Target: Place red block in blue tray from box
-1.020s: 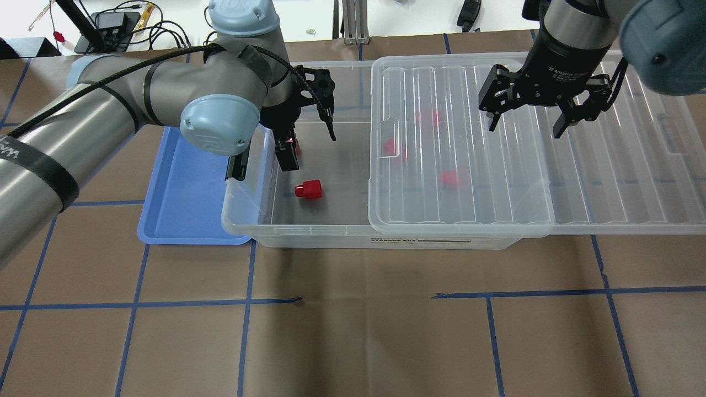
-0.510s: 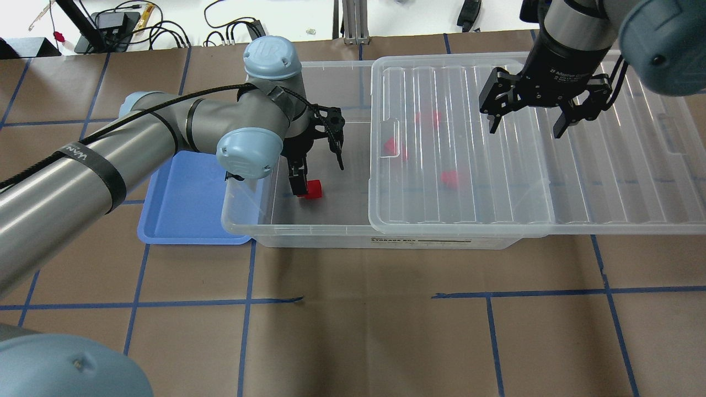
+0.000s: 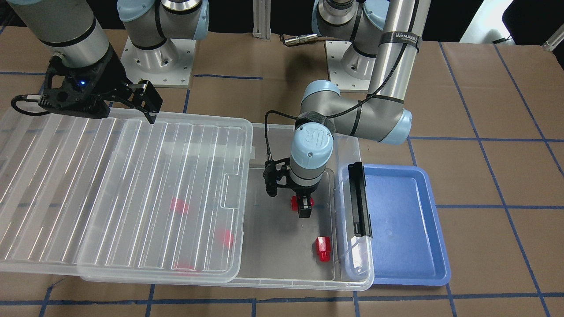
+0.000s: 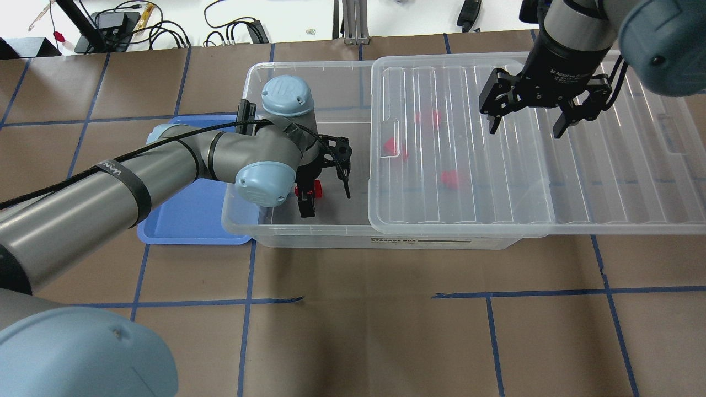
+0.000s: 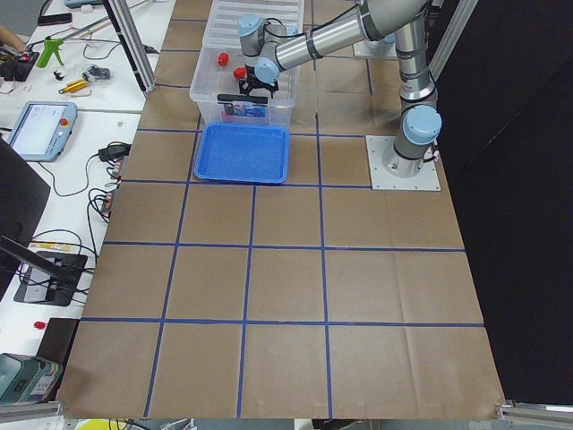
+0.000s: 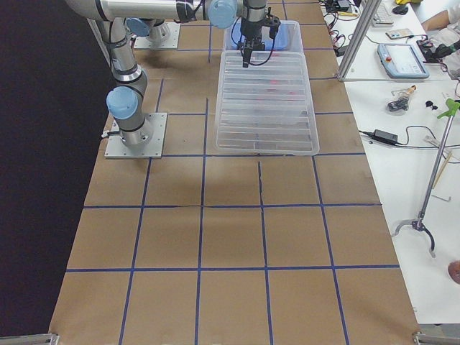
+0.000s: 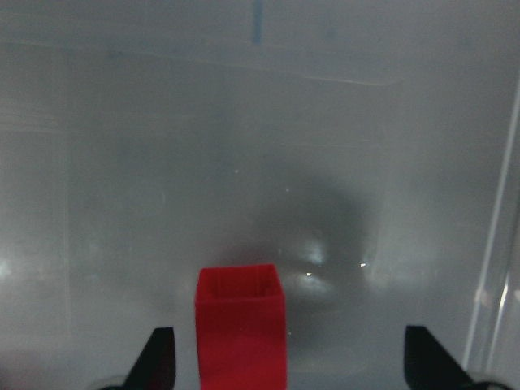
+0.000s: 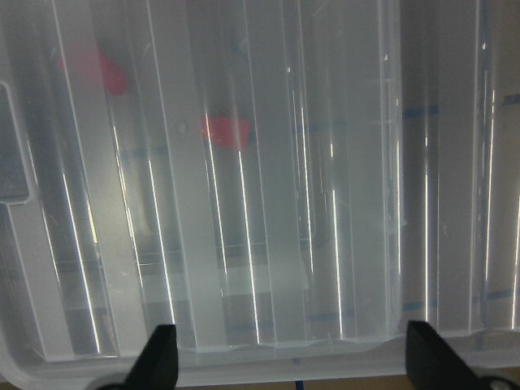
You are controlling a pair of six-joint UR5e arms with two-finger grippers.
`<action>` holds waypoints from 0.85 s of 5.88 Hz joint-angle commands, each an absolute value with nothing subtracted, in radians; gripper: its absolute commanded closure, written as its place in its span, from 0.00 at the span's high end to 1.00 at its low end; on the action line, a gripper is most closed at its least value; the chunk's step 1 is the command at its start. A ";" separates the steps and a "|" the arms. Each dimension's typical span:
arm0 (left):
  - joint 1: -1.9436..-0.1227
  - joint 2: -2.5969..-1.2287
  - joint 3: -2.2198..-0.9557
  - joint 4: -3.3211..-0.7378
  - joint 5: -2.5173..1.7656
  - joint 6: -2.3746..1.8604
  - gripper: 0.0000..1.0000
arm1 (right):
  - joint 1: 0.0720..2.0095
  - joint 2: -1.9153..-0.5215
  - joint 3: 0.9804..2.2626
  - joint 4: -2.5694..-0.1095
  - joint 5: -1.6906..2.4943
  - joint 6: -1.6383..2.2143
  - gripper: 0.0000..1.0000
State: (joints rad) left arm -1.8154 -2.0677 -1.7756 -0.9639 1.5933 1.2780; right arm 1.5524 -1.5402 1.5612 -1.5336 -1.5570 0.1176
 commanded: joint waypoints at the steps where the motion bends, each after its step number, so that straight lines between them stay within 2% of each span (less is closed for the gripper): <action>1: -1.827 -2.083 -1.784 -0.908 1.594 1.314 0.28 | 1.551 -1.540 1.562 -1.534 -1.555 0.117 1.00; 2: -1.825 -2.063 -1.778 -0.901 1.597 1.324 0.17 | 1.551 -1.540 1.563 -1.534 -1.557 0.117 1.00; 3: -1.824 -2.028 -1.766 -0.903 1.598 1.322 0.16 | 1.549 -1.540 1.562 -1.534 -1.555 0.117 1.00; 5: -1.807 -1.874 -1.746 -0.980 1.601 1.319 0.16 | 1.549 -1.540 1.563 -1.534 -1.555 0.117 1.00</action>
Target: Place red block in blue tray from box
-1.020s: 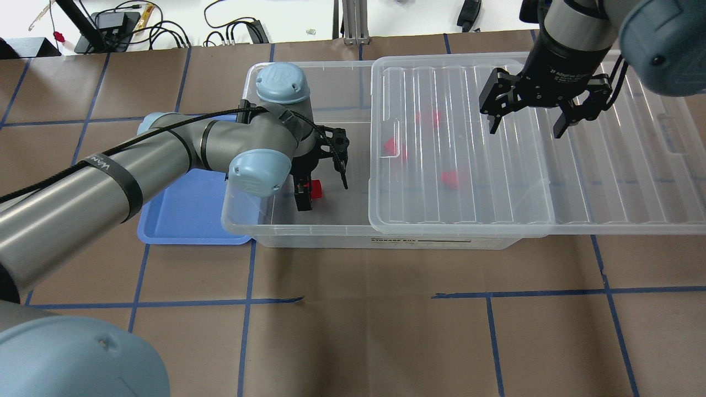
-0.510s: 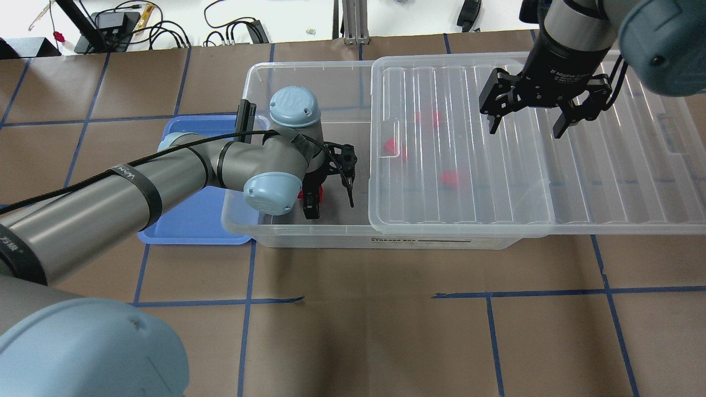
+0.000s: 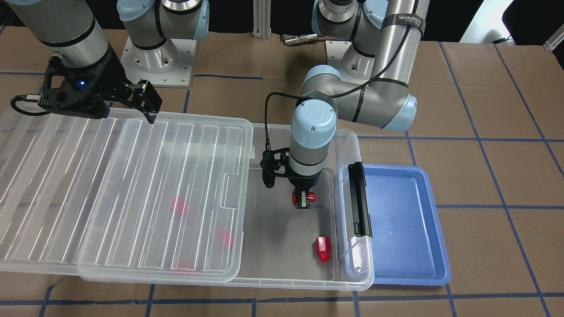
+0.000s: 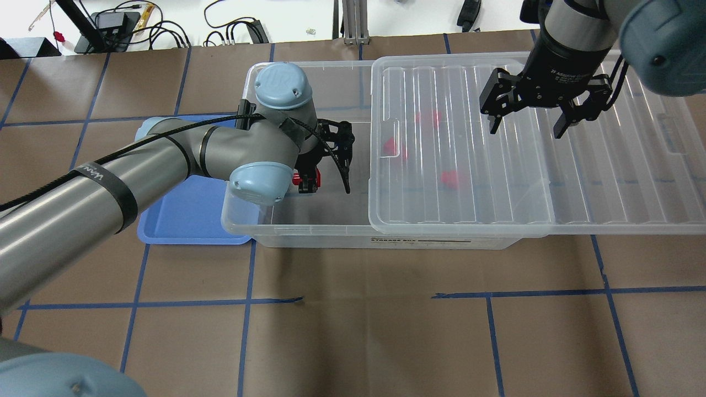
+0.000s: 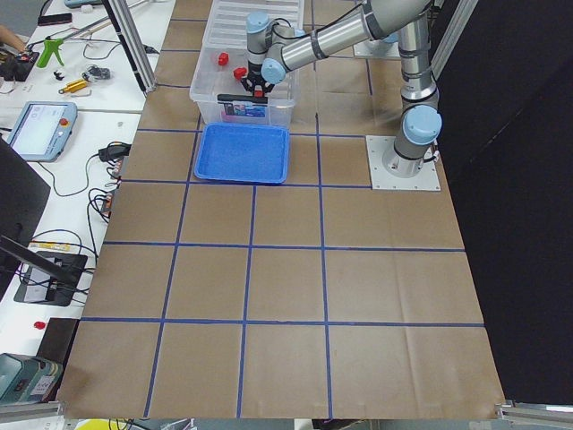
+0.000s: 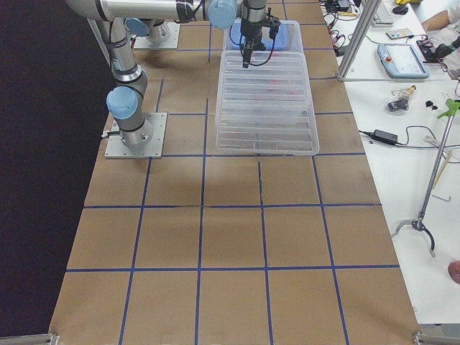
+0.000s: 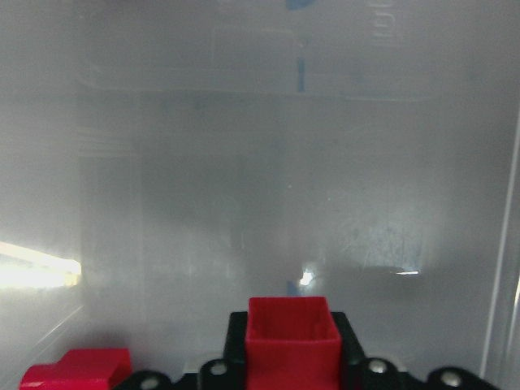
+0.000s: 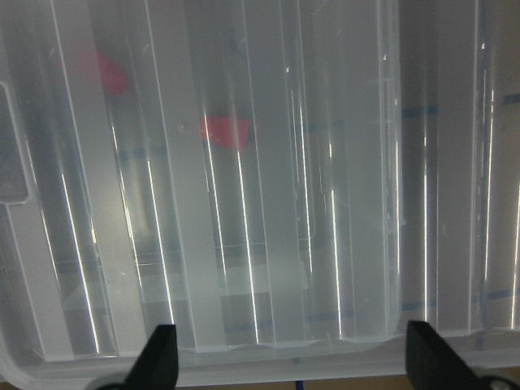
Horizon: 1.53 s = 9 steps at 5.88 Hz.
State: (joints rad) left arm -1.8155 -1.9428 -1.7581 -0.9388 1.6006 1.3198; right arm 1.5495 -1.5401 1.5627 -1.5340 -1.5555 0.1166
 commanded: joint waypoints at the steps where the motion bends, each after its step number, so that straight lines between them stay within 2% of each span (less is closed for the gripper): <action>1: -1.771 -1.824 -1.686 -1.053 1.606 1.309 0.16 | 1.549 -1.540 1.563 -1.534 -1.555 0.117 1.00; 2: -1.703 -1.801 -1.599 -1.160 1.609 1.308 0.16 | 1.549 -1.540 1.563 -1.534 -1.555 0.117 1.00; 4: -1.532 -1.801 -1.588 -1.195 1.592 1.480 0.15 | 1.546 -1.540 1.562 -1.540 -1.555 0.115 1.00; 5: -1.463 -1.807 -1.621 -1.189 1.594 1.574 0.15 | 1.546 -1.540 1.562 -1.540 -1.555 0.115 1.00; 7: -1.352 -1.831 -1.789 -1.036 1.568 1.729 0.15 | 1.530 -1.540 1.560 -1.549 -1.560 0.074 1.00; 9: -1.296 -1.896 -1.859 -0.996 1.520 1.818 0.16 | 1.327 -1.542 1.563 -1.537 -1.565 -0.160 1.00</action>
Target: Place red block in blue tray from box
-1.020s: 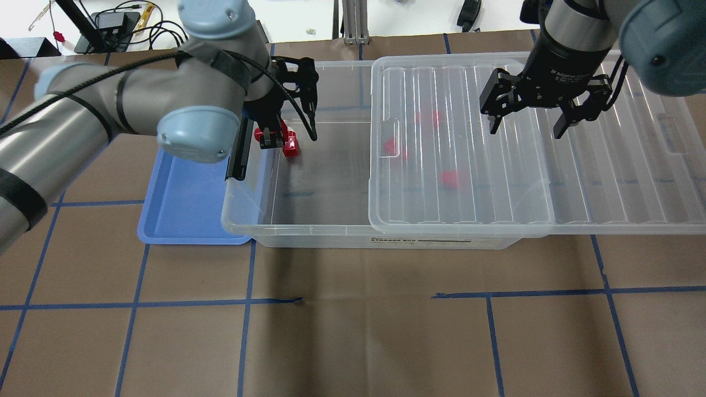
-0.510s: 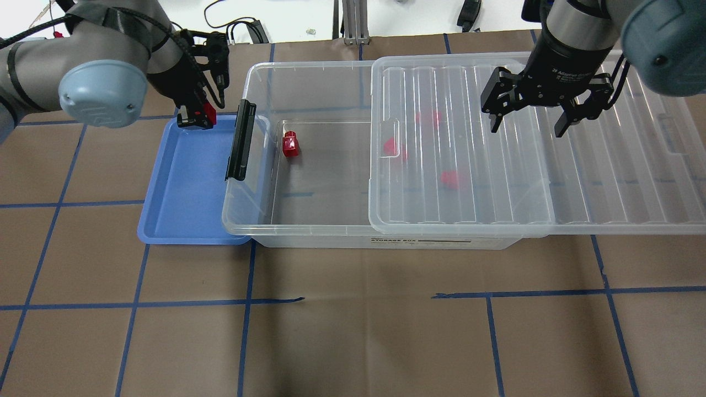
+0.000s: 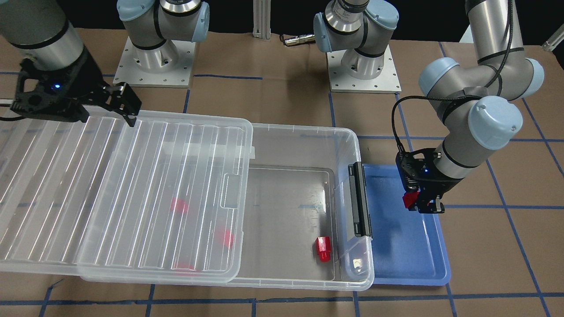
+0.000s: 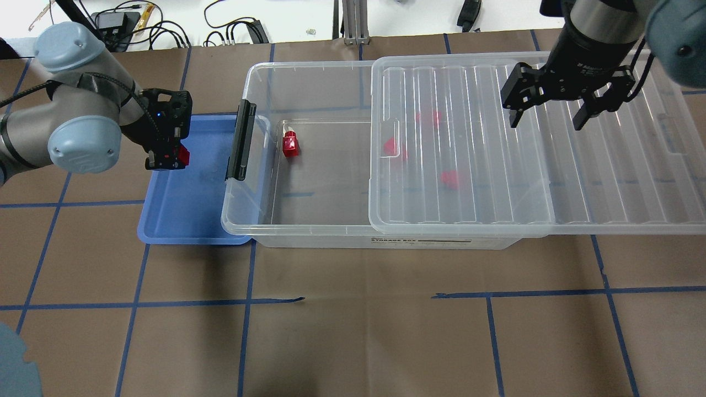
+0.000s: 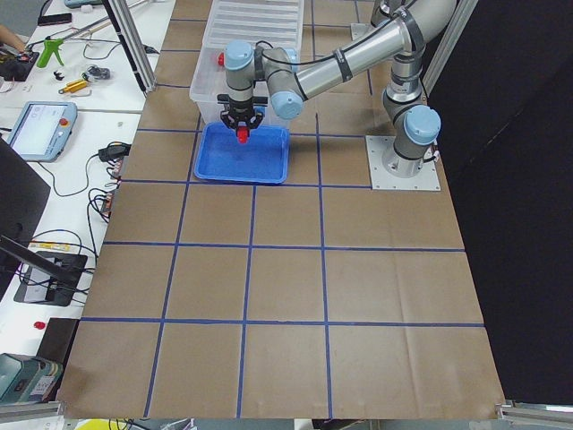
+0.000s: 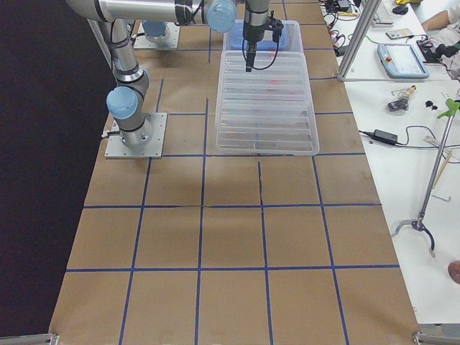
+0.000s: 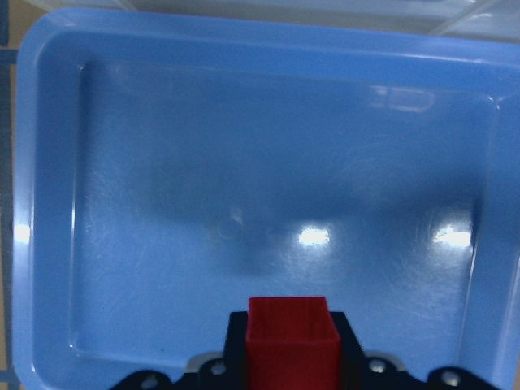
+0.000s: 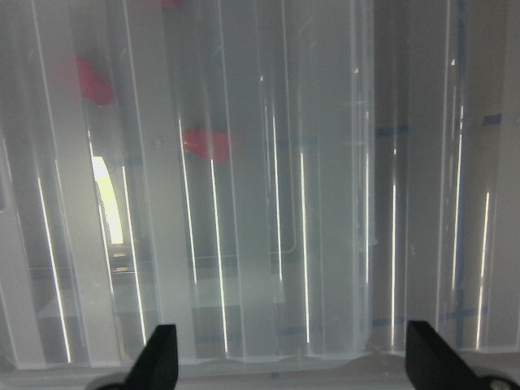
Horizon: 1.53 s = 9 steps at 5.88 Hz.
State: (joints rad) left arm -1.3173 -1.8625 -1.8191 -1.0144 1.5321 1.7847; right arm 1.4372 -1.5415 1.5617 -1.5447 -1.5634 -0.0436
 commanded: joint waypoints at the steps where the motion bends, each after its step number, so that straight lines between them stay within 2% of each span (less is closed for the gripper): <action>1: -1.296 -1.917 -1.871 -0.986 1.519 1.818 0.16 | 1.210 -1.539 1.569 -1.542 -1.566 -0.330 1.00; 2: -1.296 -1.957 -1.871 -0.965 1.519 1.816 0.19 | 1.107 -1.511 1.571 -1.549 -1.636 -0.453 1.00; 4: -1.321 -1.982 -1.871 -0.934 1.508 1.812 0.50 | 0.933 -1.398 1.571 -1.705 -1.706 -0.620 1.00; 5: -1.321 -1.982 -1.870 -0.933 1.493 1.809 0.76 | 0.895 -1.346 1.571 -1.803 -1.718 -0.668 1.00; 6: -1.322 -1.962 -1.852 -0.939 1.491 1.801 0.97 | 0.882 -1.315 1.571 -1.834 -1.741 -0.669 1.00; 8: -1.363 -1.867 -1.783 -1.083 1.494 1.668 0.97 | 0.881 -1.292 1.571 -1.835 -1.744 -0.660 1.00; 9: -1.420 -1.803 -1.685 -1.291 1.500 1.538 0.97 | 0.881 -1.290 1.572 -1.835 -1.746 -0.654 1.00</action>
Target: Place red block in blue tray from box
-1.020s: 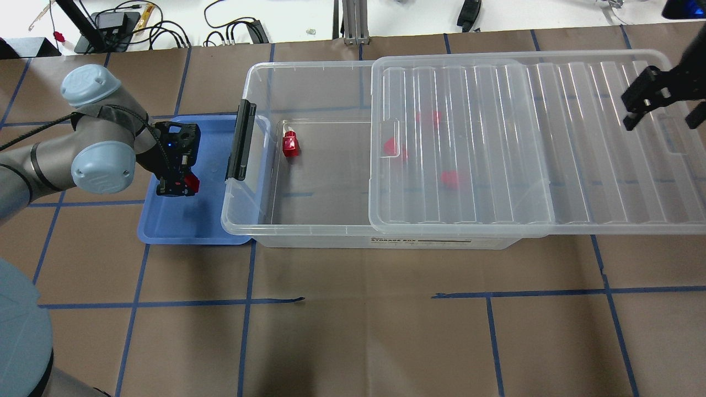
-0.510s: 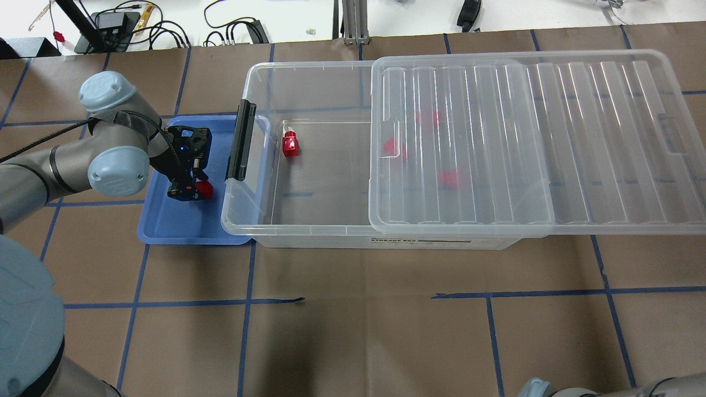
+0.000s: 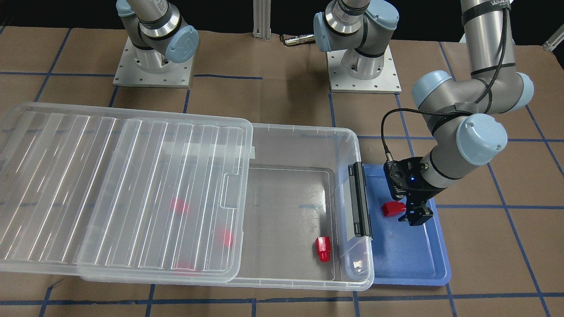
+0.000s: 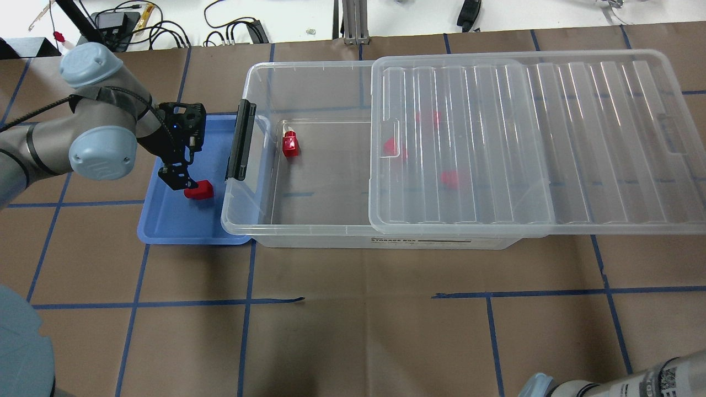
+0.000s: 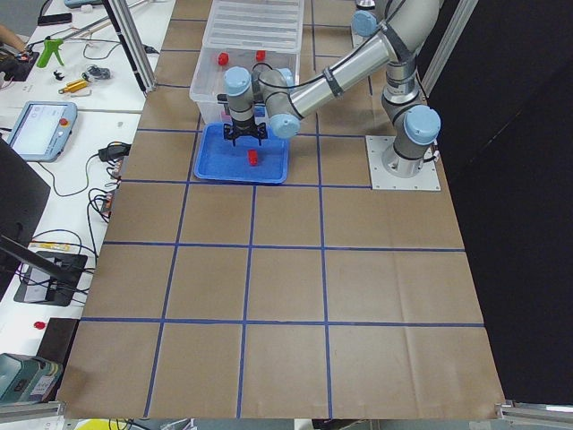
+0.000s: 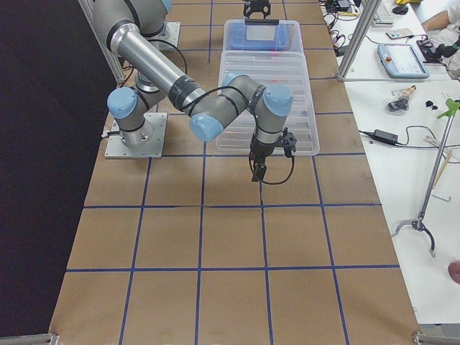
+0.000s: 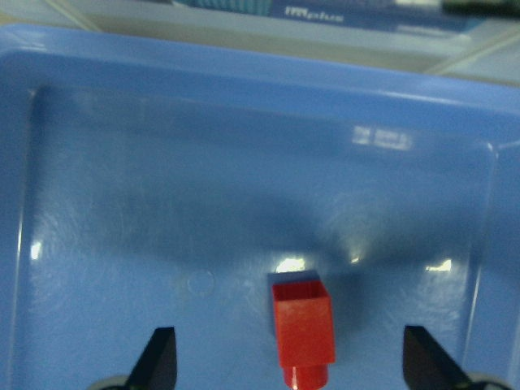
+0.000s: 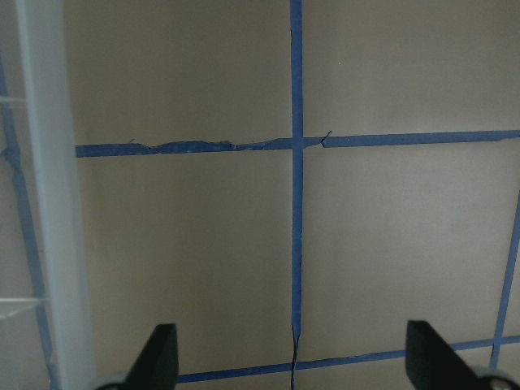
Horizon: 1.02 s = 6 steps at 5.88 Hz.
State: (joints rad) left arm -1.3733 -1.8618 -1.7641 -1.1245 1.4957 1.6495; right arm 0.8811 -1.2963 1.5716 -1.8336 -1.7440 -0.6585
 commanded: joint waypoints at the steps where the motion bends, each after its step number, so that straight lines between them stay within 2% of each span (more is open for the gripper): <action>1: -1.468 -1.769 -1.580 -1.439 1.505 1.428 0.97 | 0.881 -1.289 1.574 -1.827 -1.738 -0.640 1.00; 3: -1.548 -1.729 -1.468 -1.592 1.563 1.182 0.97 | 0.891 -1.310 1.638 -1.821 -1.723 -0.637 1.00; 6: -1.615 -1.666 -1.488 -1.568 1.566 0.686 0.97 | 0.906 -1.327 1.651 -1.809 -1.652 -0.620 1.00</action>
